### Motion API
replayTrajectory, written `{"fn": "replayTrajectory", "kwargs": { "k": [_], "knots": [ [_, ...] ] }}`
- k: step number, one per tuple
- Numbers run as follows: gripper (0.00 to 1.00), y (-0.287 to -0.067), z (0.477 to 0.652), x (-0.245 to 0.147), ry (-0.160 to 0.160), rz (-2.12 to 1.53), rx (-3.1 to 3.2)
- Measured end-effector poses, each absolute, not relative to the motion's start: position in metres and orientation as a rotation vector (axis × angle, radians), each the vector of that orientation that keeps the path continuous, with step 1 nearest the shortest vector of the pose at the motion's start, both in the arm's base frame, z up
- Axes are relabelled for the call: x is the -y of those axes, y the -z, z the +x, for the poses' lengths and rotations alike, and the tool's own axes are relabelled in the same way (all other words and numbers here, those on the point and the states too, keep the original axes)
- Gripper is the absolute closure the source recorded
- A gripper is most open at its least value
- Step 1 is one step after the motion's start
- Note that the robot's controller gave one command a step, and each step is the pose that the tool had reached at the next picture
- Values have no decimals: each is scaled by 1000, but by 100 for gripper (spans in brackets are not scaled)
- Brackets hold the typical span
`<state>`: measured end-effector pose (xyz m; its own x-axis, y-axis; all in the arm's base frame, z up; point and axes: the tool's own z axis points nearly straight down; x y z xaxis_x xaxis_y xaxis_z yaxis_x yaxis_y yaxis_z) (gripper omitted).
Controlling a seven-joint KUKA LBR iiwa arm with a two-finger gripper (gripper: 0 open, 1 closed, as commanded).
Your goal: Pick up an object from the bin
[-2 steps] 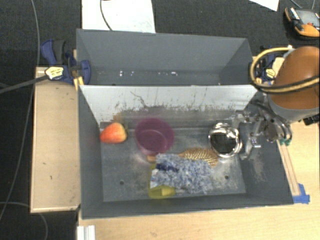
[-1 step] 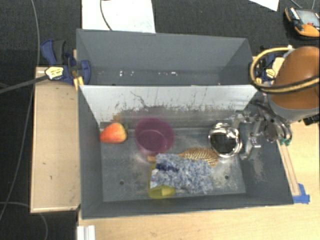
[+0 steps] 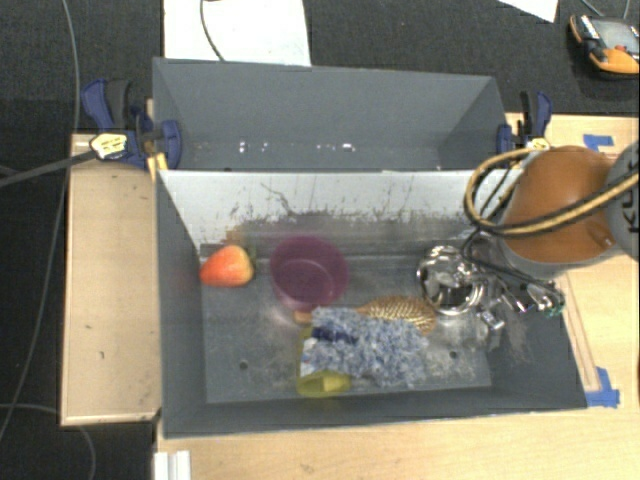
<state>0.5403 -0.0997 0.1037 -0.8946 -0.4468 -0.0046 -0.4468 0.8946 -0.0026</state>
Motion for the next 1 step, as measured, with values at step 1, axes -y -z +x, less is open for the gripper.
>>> {"fn": "replayTrajectory", "kwargs": {
  "k": [1],
  "knots": [
    [0,-105,528,90,1,-688,-3062]
  ]
}}
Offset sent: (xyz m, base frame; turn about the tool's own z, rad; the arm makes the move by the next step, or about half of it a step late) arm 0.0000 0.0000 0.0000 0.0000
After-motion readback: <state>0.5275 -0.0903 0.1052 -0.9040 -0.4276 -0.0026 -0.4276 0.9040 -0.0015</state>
